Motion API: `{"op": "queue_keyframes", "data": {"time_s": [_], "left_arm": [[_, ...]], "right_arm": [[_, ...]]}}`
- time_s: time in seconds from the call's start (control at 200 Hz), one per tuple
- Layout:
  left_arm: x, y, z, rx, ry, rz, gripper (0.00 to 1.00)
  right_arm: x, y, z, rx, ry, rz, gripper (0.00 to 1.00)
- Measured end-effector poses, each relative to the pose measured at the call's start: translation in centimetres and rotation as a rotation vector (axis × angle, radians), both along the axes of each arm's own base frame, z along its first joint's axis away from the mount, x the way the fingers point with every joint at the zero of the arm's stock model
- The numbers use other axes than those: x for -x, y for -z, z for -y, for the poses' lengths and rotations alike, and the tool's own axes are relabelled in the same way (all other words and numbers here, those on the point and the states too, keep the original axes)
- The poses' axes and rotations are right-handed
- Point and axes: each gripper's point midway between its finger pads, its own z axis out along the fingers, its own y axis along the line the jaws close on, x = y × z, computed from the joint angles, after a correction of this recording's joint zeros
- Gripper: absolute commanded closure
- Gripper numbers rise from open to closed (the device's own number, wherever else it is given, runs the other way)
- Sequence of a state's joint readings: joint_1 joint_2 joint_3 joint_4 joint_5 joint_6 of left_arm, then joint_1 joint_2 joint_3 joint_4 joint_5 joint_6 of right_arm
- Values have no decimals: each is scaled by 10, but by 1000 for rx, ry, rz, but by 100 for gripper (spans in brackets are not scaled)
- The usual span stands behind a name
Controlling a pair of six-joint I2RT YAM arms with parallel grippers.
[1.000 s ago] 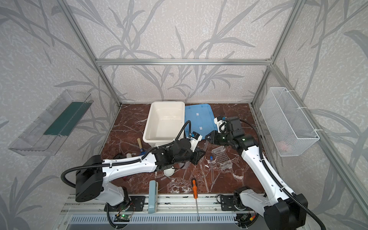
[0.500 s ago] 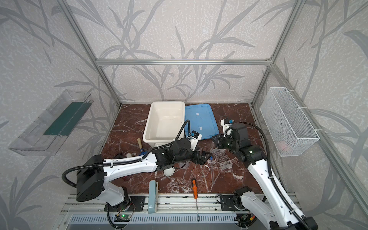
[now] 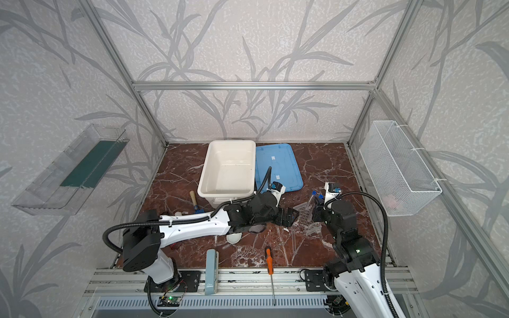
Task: Organize the chemistry lab equipment
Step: 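Carry the tube with the right gripper into the clear rack and release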
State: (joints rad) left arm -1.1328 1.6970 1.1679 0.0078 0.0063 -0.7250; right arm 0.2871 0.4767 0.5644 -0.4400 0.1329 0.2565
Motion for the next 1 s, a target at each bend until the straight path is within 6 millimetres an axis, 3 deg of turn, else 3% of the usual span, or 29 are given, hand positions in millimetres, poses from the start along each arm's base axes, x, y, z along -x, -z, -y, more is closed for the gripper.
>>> {"op": "queue_keyframes", "data": {"time_s": [0.195,0.425,0.68,1.0], "left_arm": [[3,15,18,-12,18,-48,1],[6,13,34,-2,39,-62,1],[7,26,32,-40,39,-78,1],[6,27,31,-45,32,-75,1]], "right_arm": [[-6,23,13,43,72,21,84],[-18,25,19,56,120,91,83],[-36,33,17,60,135,82,83],[-41,41,16,109,122,83,83]]}}
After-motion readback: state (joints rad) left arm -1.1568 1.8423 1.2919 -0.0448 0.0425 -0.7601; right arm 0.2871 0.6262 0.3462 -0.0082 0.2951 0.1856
